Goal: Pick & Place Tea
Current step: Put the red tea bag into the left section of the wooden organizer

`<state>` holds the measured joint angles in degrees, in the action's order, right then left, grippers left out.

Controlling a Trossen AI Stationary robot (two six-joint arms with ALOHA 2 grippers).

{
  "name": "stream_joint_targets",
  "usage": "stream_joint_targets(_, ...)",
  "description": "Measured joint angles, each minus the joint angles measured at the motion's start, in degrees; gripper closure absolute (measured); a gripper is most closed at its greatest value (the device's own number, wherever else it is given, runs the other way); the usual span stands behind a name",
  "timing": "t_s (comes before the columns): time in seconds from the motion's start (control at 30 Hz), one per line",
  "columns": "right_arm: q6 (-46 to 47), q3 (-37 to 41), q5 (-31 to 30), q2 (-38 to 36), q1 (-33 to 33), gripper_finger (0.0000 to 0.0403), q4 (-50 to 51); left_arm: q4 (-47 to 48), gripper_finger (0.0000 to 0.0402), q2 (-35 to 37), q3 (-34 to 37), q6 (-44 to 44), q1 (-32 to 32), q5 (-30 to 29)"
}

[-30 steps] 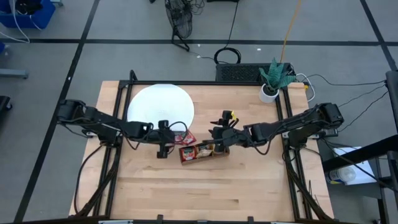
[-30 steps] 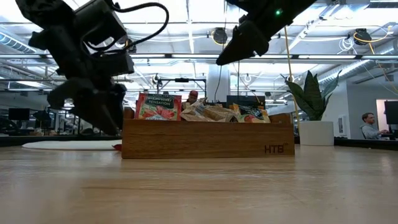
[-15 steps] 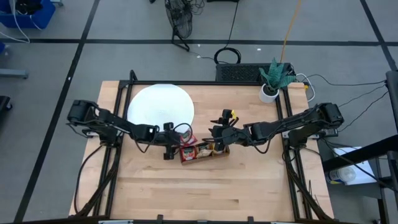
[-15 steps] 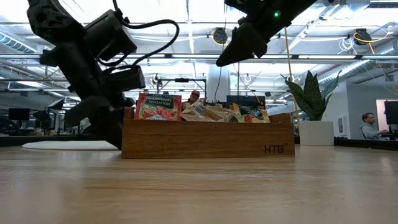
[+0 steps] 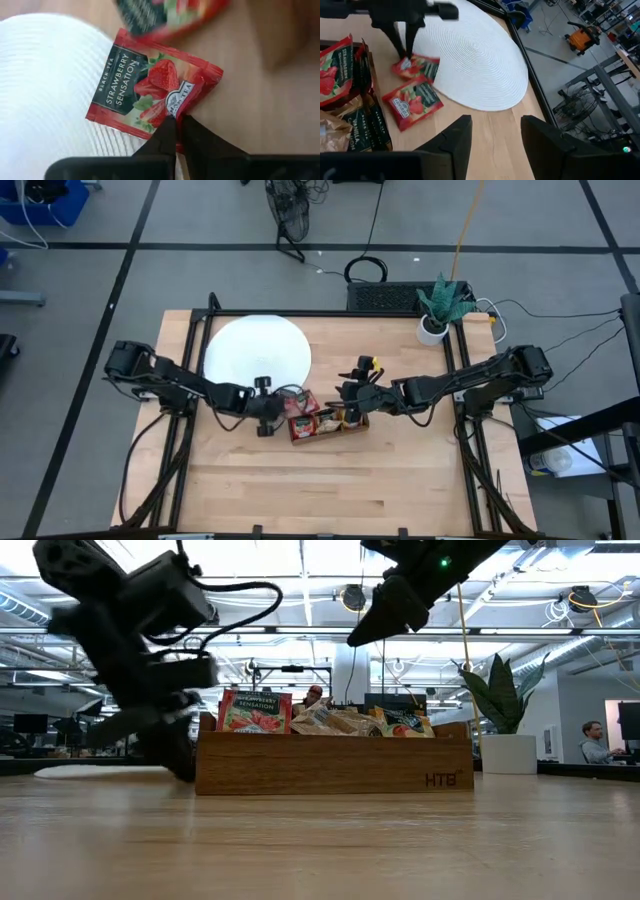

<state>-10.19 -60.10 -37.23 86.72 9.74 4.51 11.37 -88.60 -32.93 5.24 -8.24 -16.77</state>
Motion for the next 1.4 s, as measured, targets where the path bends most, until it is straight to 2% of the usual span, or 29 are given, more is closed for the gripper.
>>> stream_joint_targets(0.13,2.8,0.0,0.0,0.0,0.0,0.0248,0.0,12.5,0.039,3.3,-2.0,2.1,-2.6,-8.5)
stream_joint_targets(0.23,5.0,0.0,1.5,0.0,-0.3,0.0248,0.0,15.0,0.039,5.7,-4.0,2.0,-4.7,-15.1)
stream_joint_targets(0.3,6.9,0.0,5.4,0.0,-0.9,0.0248,0.0,15.0,0.039,6.5,-4.9,0.5,-5.9,-17.6)
stream_joint_targets(0.43,11.8,0.0,15.5,0.1,-3.0,0.0248,-1.4,12.5,0.039,6.7,-6.8,-2.2,-7.7,-18.9)
stream_joint_targets(0.53,14.6,2.6,21.5,1.1,-4.7,0.0248,-11.9,10.9,0.039,6.8,-7.6,-6.3,-9.4,-22.9)
stream_joint_targets(0.63,18.0,6.1,28.1,3.1,-7.6,0.0248,-23.9,7.2,0.039,6.7,-7.7,-12.0,-11.1,-29.4)
stream_joint_targets(0.73,24.8,7.4,36.5,5.4,-11.7,0.0248,-30.9,2.4,0.039,6.7,-7.8,-18.4,-12.5,-36.0)
stream_joint_targets(0.87,31.0,7.4,45.9,10.9,-15.0,0.0248,-40.8,-4.3,0.039,6.7,-7.8,-24.5,-12.8,-35.6)
stream_joint_targets(0.97,34.3,7.3,49.4,14.1,-16.2,0.0248,-47.1,-5.5,0.039,6.8,-7.8,-26.4,-12.5,-35.7)
stream_joint_targets(1.2,36.8,7.3,50.6,17.2,-17.2,0.0248,-53.4,-5.5,0.039,6.8,-7.8,-27.2,-11.1,-35.1)
stream_joint_targets(1.4,36.9,5.8,50.7,17.3,-17.6,0.0248,-51.0,-5.9,0.039,6.8,-7.8,-27.2,-10.0,-34.3)
